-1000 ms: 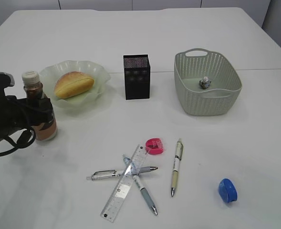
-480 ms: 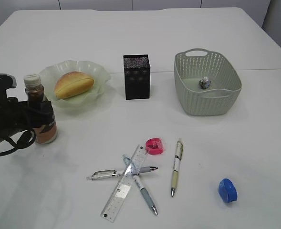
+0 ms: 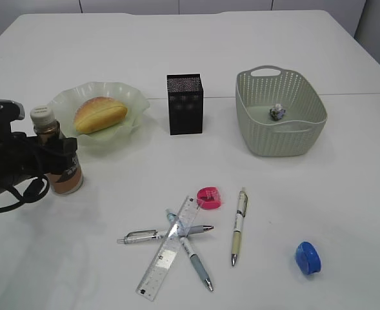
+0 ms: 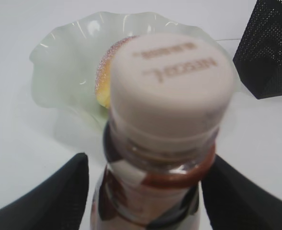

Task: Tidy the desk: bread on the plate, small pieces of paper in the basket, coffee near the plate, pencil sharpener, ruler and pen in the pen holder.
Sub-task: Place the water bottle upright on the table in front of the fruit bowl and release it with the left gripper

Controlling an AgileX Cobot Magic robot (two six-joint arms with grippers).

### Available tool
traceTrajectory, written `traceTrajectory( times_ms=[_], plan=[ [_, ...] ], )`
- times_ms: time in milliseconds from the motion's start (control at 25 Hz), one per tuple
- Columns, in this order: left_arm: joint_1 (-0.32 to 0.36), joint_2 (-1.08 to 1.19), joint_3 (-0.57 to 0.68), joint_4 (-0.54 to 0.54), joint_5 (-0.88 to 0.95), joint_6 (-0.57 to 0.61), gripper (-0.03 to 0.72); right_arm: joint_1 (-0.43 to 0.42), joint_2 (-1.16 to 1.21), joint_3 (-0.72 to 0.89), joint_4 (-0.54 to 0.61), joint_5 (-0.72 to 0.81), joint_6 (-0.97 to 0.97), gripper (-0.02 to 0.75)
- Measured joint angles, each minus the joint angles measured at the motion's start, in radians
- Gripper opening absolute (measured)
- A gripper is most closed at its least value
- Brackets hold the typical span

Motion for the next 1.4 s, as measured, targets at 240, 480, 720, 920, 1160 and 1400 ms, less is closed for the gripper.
traceTrajectory(
  times_ms=[240,480,720,920,1160,1400],
  plan=[
    [0.000,0.000,0.000,0.000,0.000,0.000,0.538,0.000,0.000,0.000,0.000,0.000,0.000,0.501],
    [0.000,-0.061,0.000,0.000,0.035,0.000,0.538,0.000,0.000,0.000,0.000,0.000,0.002,0.501],
    [0.000,-0.104,0.000,0.004,0.046,0.000,0.538,0.000,0.000,0.000,0.000,0.000,0.002,0.501],
    [0.000,-0.150,0.000,0.009,0.089,0.000,0.538,0.000,0.000,0.000,0.000,0.000,0.002,0.501],
    [0.000,-0.223,0.000,0.009,0.163,0.064,0.538,0.000,0.000,0.000,0.000,0.000,0.002,0.501],
    [0.000,-0.311,0.000,0.011,0.304,0.076,0.538,0.000,0.000,0.000,0.000,0.000,0.005,0.501]
  ],
)
